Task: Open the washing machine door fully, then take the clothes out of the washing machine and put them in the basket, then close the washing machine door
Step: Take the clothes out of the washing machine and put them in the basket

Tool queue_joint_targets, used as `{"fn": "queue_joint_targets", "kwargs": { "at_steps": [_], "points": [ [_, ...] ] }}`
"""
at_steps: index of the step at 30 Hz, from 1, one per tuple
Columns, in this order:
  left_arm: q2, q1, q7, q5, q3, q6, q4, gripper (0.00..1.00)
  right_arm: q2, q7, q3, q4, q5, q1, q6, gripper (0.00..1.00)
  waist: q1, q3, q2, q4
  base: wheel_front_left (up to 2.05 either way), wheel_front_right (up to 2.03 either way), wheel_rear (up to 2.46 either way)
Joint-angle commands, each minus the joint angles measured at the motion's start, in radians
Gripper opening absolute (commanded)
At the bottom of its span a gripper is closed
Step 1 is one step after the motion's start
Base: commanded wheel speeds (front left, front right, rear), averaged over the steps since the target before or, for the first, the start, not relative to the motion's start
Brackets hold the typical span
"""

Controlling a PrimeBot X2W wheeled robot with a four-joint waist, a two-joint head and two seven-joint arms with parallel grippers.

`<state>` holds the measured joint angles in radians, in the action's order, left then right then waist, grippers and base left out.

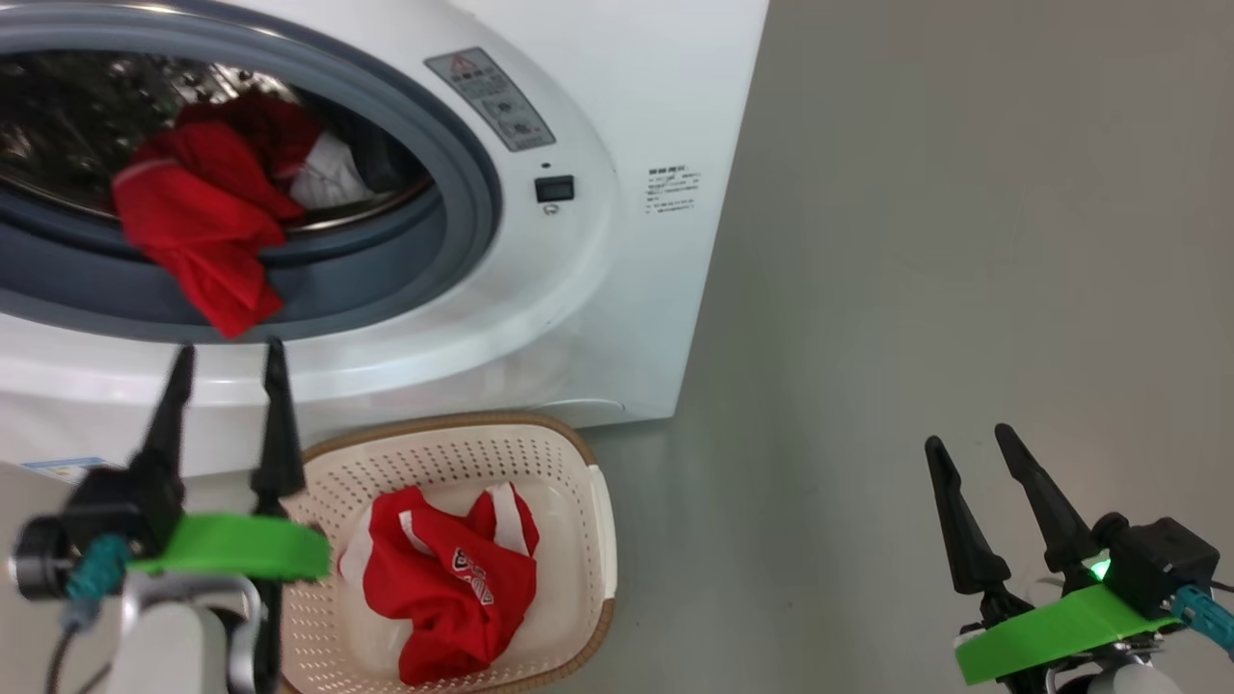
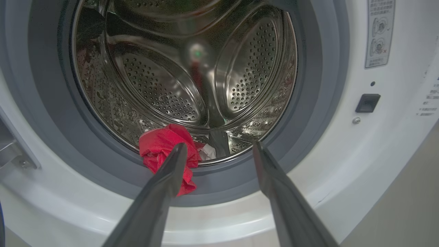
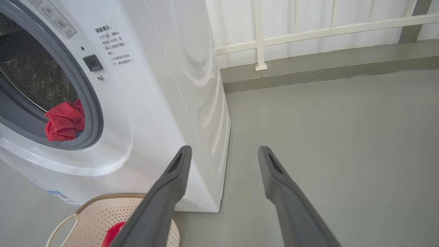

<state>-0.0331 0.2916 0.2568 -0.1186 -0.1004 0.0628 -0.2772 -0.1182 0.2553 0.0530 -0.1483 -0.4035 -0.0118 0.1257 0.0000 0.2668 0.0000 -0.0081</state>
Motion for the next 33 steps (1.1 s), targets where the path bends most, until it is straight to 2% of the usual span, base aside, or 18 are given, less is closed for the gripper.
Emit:
{"fn": "queue_joint_targets", "kwargs": {
  "at_steps": [1, 9, 18, 33],
  "points": [
    [-0.026, 0.072, 0.005, 0.016, -0.062, 0.008, -0.013, 1.00, -0.008, 0.006, 0.033, 0.023, 0.004, -0.034, 0.005, 1.00, 0.0000, 0.051, 0.0000, -0.036, 0.00, 0.00, 0.00],
    [-0.078, 0.231, 0.005, 0.049, -0.120, 0.004, -0.179, 1.00, -0.006, 0.006, 0.055, 0.028, 0.000, -0.070, 0.005, 1.00, 0.0000, 0.111, 0.0000, -0.086, 0.00, 0.00, 0.00],
    [-0.152, 0.392, 0.005, 0.066, -0.184, -0.036, -0.387, 1.00, 0.002, 0.006, 0.087, 0.024, -0.004, -0.104, 0.005, 1.00, 0.0000, 0.162, 0.0000, -0.142, 0.00, 0.00, 0.00],
    [-0.302, 0.535, 0.005, 0.125, -0.202, -0.164, -0.544, 1.00, 0.019, 0.006, 0.138, 0.030, -0.011, -0.137, 0.005, 1.00, 0.0000, 0.229, 0.0000, -0.216, 0.00, 0.00, 0.00]
  ]
}}
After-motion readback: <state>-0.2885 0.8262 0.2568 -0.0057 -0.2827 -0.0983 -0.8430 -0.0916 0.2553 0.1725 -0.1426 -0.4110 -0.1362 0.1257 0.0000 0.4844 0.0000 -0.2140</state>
